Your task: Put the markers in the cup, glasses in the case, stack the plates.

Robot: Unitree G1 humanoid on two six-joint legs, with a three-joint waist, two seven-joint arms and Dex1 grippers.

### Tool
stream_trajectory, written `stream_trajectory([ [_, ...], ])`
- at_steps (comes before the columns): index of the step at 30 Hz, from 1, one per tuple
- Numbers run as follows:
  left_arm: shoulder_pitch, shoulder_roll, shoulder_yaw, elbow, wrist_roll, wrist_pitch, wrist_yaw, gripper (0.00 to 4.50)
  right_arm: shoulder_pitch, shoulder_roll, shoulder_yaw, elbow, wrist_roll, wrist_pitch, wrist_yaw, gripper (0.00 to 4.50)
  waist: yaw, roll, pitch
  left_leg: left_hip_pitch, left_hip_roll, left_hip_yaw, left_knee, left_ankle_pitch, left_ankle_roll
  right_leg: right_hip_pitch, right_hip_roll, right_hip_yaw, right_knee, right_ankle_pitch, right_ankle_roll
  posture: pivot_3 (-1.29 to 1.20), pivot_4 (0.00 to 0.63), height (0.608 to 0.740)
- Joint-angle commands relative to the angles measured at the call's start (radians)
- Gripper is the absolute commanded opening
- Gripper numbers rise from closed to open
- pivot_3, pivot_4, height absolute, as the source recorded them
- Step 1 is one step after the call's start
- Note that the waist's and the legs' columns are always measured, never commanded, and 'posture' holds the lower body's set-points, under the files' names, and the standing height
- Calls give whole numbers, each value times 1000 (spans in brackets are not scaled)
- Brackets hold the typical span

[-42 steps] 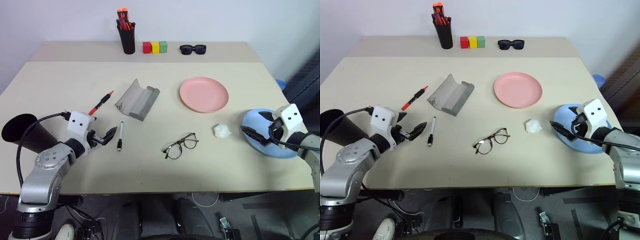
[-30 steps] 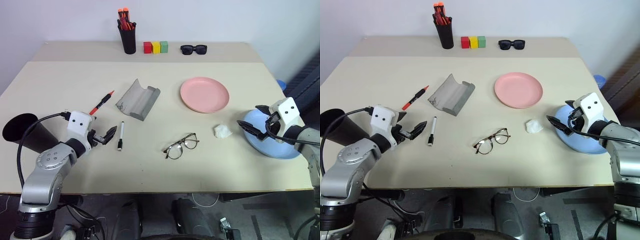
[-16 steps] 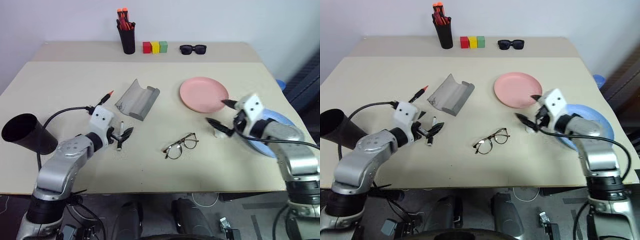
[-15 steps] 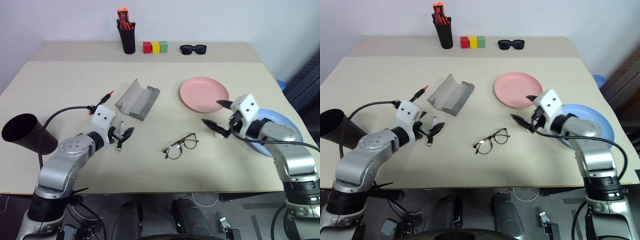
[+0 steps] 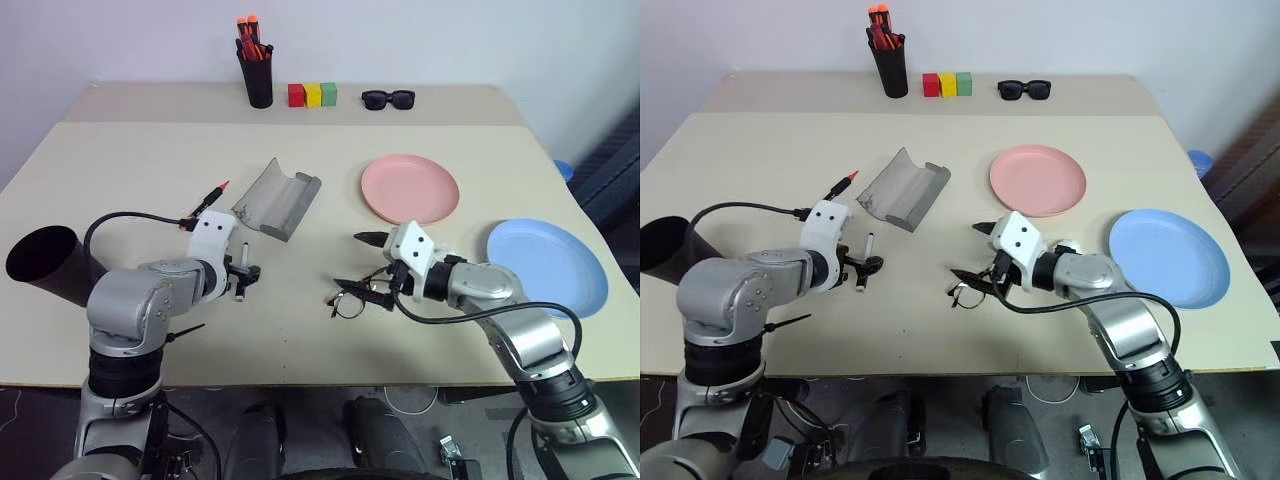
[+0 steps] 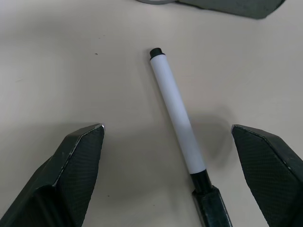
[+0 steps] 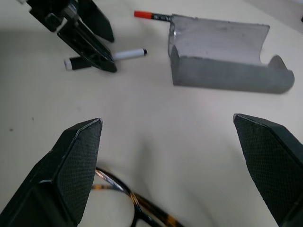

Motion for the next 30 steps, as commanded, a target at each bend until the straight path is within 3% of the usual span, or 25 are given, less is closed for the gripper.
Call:
stream_trajectory([
  [1, 30, 5, 14, 15, -63, 12, 59, 3091, -16, 20, 10, -34, 2, -13, 3, 4500, 0, 0, 0, 0, 0, 0, 0, 0, 0, 0, 0, 0, 0, 0, 0, 0, 150, 722],
  [7, 24, 39, 12, 13, -133, 12, 136, 64, -32, 44, 33, -5, -2, -26, 25, 4500, 1, 0, 0, 0, 0, 0, 0, 0, 0, 0, 0, 0, 0, 0, 0, 0, 150, 722],
  [12, -42, -11, 74, -14, -84, 0, 190, 20, -57, 82, 41, 44, -16, -43, 21, 4500, 3, 0, 0, 0, 0, 0, 0, 0, 0, 0, 0, 0, 0, 0, 0, 0, 150, 722],
  [15, -74, -40, 137, -43, -34, -216, 185, 20, -73, 118, 43, 68, -19, -55, 10, 4500, 3, -1, 0, 0, 0, 0, 0, 0, 0, 0, 0, 0, 0, 0, 0, 0, 150, 722],
  [20, -107, 6, 237, -66, 104, -653, 206, 20, -131, 200, 65, 147, -51, -96, -21, 4500, -7, -1, 0, 0, 0, 0, -1, 1, -1, 0, 0, 0, 0, 0, 0, 0, 150, 722],
  [23, -28, 83, 294, -109, 279, -809, 298, 20, -192, 290, 83, 232, -83, -128, -74, 4500, -11, -1, 0, 0, 0, 1, -1, 1, -2, -1, 0, 0, 0, 0, 0, 0, 150, 722],
  [26, 81, 101, 380, -171, 385, -935, 346, 20, -221, 346, 93, 285, -93, -157, -80, 4500, -7, -1, 0, 1, 1, 1, -2, 1, -2, -1, 0, 1, 0, 0, 0, 0, 150, 722],
  [28, 134, 102, 403, -188, 426, -998, 350, 20, -228, 362, 97, 302, -97, -169, -75, 4500, 2, -3, -1, 0, 1, 2, -2, 1, -1, -1, 0, 0, -1, 0, 0, 0, 150, 722],
  [30, 176, 44, 461, -217, 392, -1004, 347, 20, -235, 378, 105, 322, -99, -185, -65, 4500, 15, -5, -2, -2, 0, 1, -1, 1, -1, -1, -2, -2, -1, 0, 0, 0, 150, 722],
])
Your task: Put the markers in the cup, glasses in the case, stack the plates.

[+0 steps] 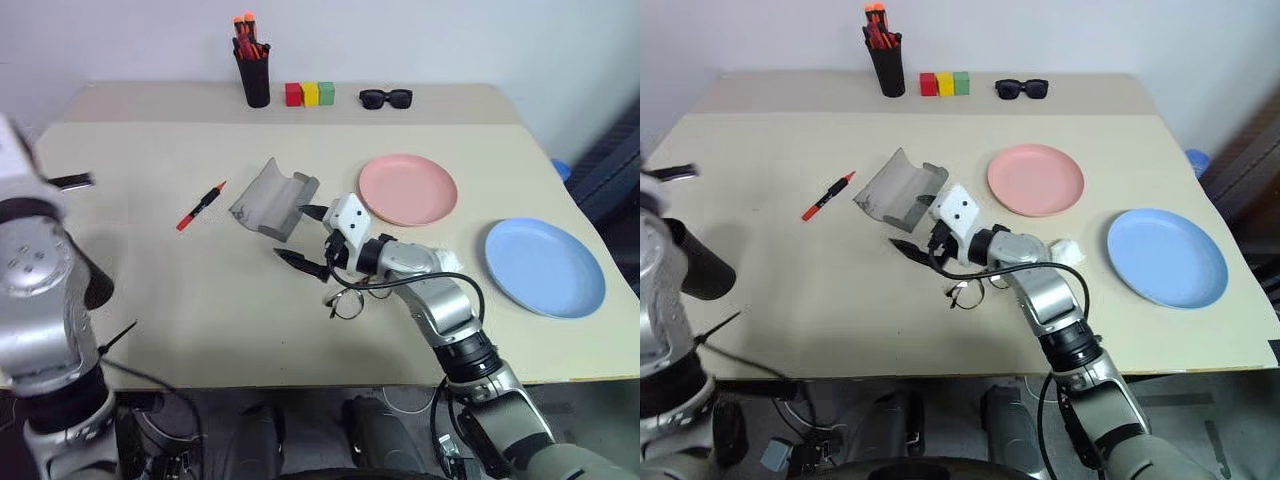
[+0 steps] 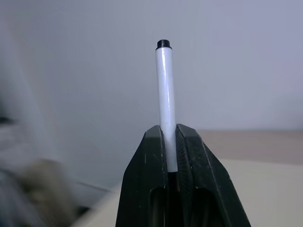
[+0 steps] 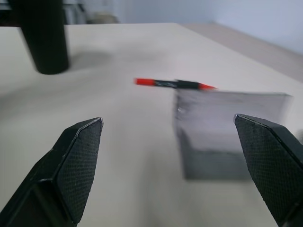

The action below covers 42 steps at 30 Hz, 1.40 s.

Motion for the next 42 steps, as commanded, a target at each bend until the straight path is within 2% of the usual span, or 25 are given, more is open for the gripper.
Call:
stream_trajectory([
  [1, 60, -55, 71, -85, 10, -55, 2, 20, -32, 27, 10, 12, -1, -46, 16, 4500, 11, -1, -1, 0, 0, 0, 1, 0, 0, 1, -1, 0, 0, 0, 0, 0, 150, 722],
  [6, 165, -130, 85, -92, 42, -100, 5, 20, -48, 58, 19, 45, -2, -71, 32, 4500, 13, -3, -2, 1, 0, 0, 1, 0, 0, 1, 0, 0, 1, 1, -1, 0, 150, 722],
  [10, 190, -172, 83, -51, 30, -143, -2, 20, -55, 72, 20, 55, -4, -80, 38, 4500, 11, -4, -3, 1, 0, 0, 1, 0, 0, 1, 0, -1, 1, 1, -1, 0, 150, 722],
  [23, 208, -211, 60, 41, 52, -208, -1, 20, -26, 71, 13, 12, 2, -63, 42, 4500, 9, -4, -3, 2, 1, 0, 1, 0, 1, 1, 0, -1, 1, 1, -1, 0, 150, 722],
  [25, 207, -213, 57, 47, 62, -209, 5, 826, -20, 71, 15, 7, 3, -60, 43, 4500, 9, -4, -3, 2, 1, 0, 1, 0, 1, 1, 0, -1, 1, 1, -1, 0, 150, 722],
  [26, 206, -213, 56, 50, 67, -211, 8, 1091, -19, 71, 16, 5, 3, -59, 44, 4500, 9, -4, -3, 2, 1, 0, 1, 0, 1, 1, 0, -1, 1, 1, -1, 0, 150, 722],
  [32, 201, -221, 52, 47, 72, -213, 7, 4220, -16, 75, 19, -4, 5, -52, 48, 4500, 9, -4, -3, 2, 1, 0, 1, 0, 1, 1, 0, -1, 1, 1, -1, 0, 150, 722],
  [35, 182, -225, 47, 36, 56, -224, -4, 4220, -15, 81, 8, -11, 25, -44, 55, 4500, 10, -4, -3, 2, 1, 0, 1, 0, 1, 1, 0, -1, 1, 1, -1, 0, 150, 722],
  [39, 122, -199, 2, 21, 19, -217, -65, 4220, -4, 103, -42, -56, 126, 22, 63, 4500, 13, -4, -3, 1, 1, 0, 1, 0, 0, 1, 0, -1, 1, 1, -1, 0, 150, 722],
  [41, 75, -178, -43, 30, -6, -175, -114, 4220, -2, 107, -55, -72, 155, 49, 60, 4500, 13, -4, -3, 1, 1, 0, 1, 0, 0, 1, 0, -1, 1, 1, -1, 0, 150, 722],
  [42, 43, -161, -77, 41, -18, -132, -143, 4372, -1, 108, -59, -77, 162, 58, 55, 4500, 13, -4, -3, 1, 1, 0, 1, 0, 0, 1, 0, -1, 1, 1, -1, 0, 150, 722],
])
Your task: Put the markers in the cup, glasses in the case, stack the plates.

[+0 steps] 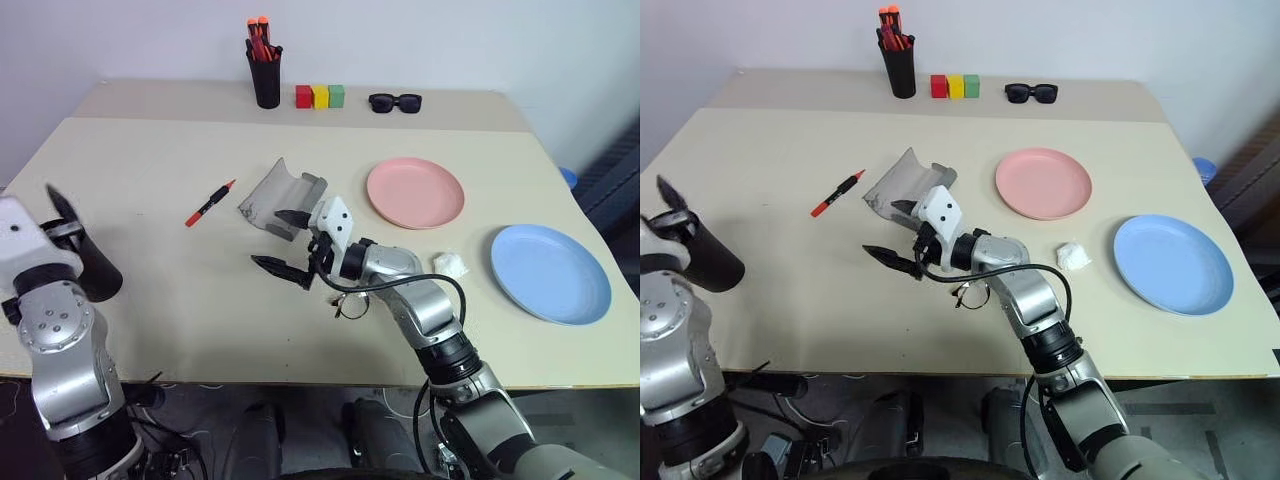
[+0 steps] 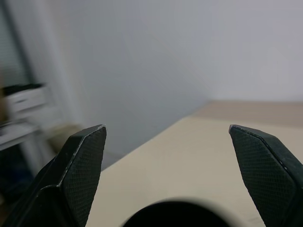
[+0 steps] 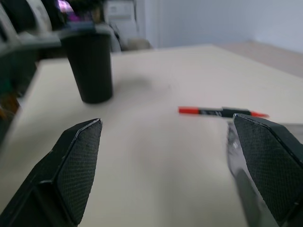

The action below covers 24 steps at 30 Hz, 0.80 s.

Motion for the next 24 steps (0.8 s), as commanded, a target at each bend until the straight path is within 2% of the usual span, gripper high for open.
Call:
stream_trajectory([
  [1, -93, 58, -96, -16, -40, 111, -87, 4372, -6, 11, -35, -60, 52, 29, -10, 4500, 1, 0, 0, 0, 0, 0, 0, 0, 0, 0, 0, 0, 0, 0, 0, 0, 150, 722],
  [5, -255, 110, -221, 134, -33, 371, -134, 4372, -7, 12, -35, -47, 36, 28, -40, 4500, -2, 0, 0, 0, 0, -1, 0, 0, 0, 0, 1, 0, 0, 0, 0, 0, 150, 722],
  [8, -389, 97, -240, 287, -50, 481, -137, 4372, -8, 15, -32, -46, 29, 24, -57, 4500, -6, 0, 0, 0, 0, -1, -1, 0, 0, -1, 1, 0, 0, 0, 0, 0, 150, 722],
  [12, -549, 123, -308, 581, -33, 550, -176, 4372, -4, 15, -30, -51, 26, 22, -74, 4500, -5, 0, 0, -1, 0, -1, -1, 0, 0, -2, 2, 0, 0, 0, 0, 0, 150, 722],
  [20, -804, 166, -417, 1167, -34, 530, -358, 4372, 28, 1, -32, -93, 21, 28, -98, 4500, -3, 1, 1, -2, 0, -1, -1, 0, 0, -2, 2, -1, 0, 0, 0, 0, 150, 722],
  [23, -848, 169, -424, 1298, -30, 496, -396, 4372, 38, -3, -35, -105, 21, 31, -112, 4500, -3, 1, 1, -2, 0, -1, -1, 0, 0, -2, 2, -1, 0, 0, 0, 0, 150, 722],
  [24, -857, 169, -423, 1328, -29, 486, -399, 4141, 40, -4, -36, -109, 22, 32, -116, 4500, -3, 1, 1, -2, 0, -1, -1, 0, 0, -2, 2, -1, 0, 0, 0, 0, 150, 722],
])
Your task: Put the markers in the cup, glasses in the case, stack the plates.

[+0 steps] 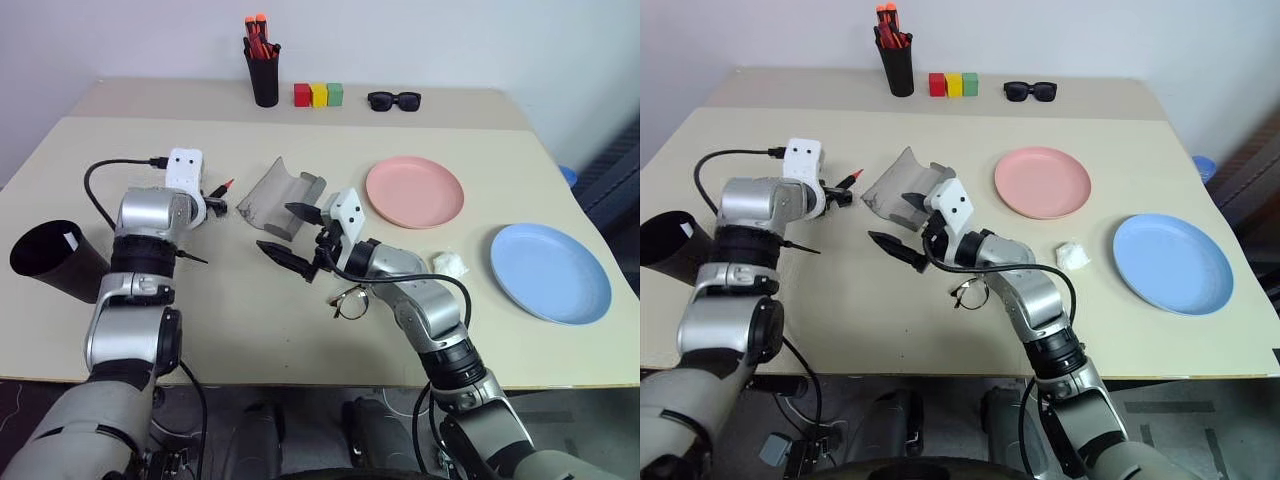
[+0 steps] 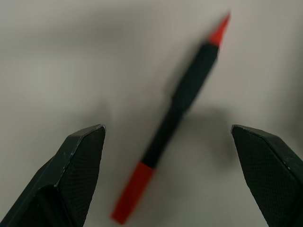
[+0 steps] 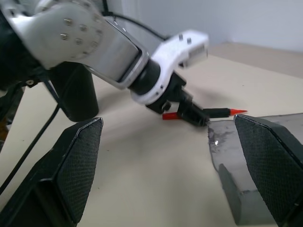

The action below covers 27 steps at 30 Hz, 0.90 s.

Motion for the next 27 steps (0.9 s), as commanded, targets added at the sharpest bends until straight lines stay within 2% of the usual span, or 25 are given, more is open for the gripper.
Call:
stream_trajectory([
  [1, -36, 7, -8, 96, 7, -41, -29, 3828, 4, -1, -14, -68, 6, -3, -17, 4500, 0, 0, 0, 0, 0, 0, 0, 0, 0, 0, 0, 0, 0, 0, 0, 0, 150, 722],
  [2, -41, 7, -7, 114, 8, -48, -33, 3564, 7, -2, -14, -72, 6, -1, -20, 4500, 0, 0, 0, 0, 0, 0, 0, 0, 0, 0, 0, 0, 0, 0, 0, 0, 150, 722],
  [5, -48, 4, 8, 139, 3, -67, -23, 2096, 14, -7, -14, -84, 8, 6, -27, 4500, -2, 0, 0, 0, 0, 0, 0, 0, 0, 0, 0, 0, 1, 0, 0, 0, 150, 722],
  [8, -48, -4, 48, 127, -13, -88, 16, 442, 17, -14, -10, -88, 7, 11, -29, 4500, -4, 0, 0, 1, 0, 0, 0, 0, 0, 0, 0, 0, 2, 0, 0, 0, 150, 722],
  [9, -31, -16, 89, 82, -30, -165, 54, 56, 16, -15, -9, -87, 7, 11, -27, 4500, -3, 0, 0, 1, 0, 0, 0, 0, 0, 0, 0, 0, 2, 0, 0, 0, 150, 722],
  [12, 22, -27, 111, -37, -7, -366, 142, 56, 15, -11, -11, -85, 15, 1, -23, 4500, 1, 0, 0, 0, 0, 0, 0, 0, 0, 0, 0, 0, 1, 0, 0, 0, 150, 722],
  [16, 134, -12, 169, -310, -24, -524, 180, 56, 23, 8, -30, -125, 141, -4, 79, 4500, 2, 0, 1, -1, 1, 0, 0, 0, 0, -1, -1, 0, 1, 0, 0, 0, 150, 722],
  [21, 291, -10, 318, -703, -89, -576, 230, 56, 10, 9, -35, -139, 216, 24, 128, 4500, -1, 0, 1, -1, 1, 1, 0, 0, -1, -1, -1, 1, 1, 0, 0, 0, 150, 722],
  [27, 496, -11, 459, -1083, -68, -506, 333, 56, 12, 14, -13, -136, 220, 17, 143, 4500, 1, 0, 0, 0, 1, 1, 0, 0, 0, 0, -1, 1, 1, 0, 0, 0, 150, 722],
])
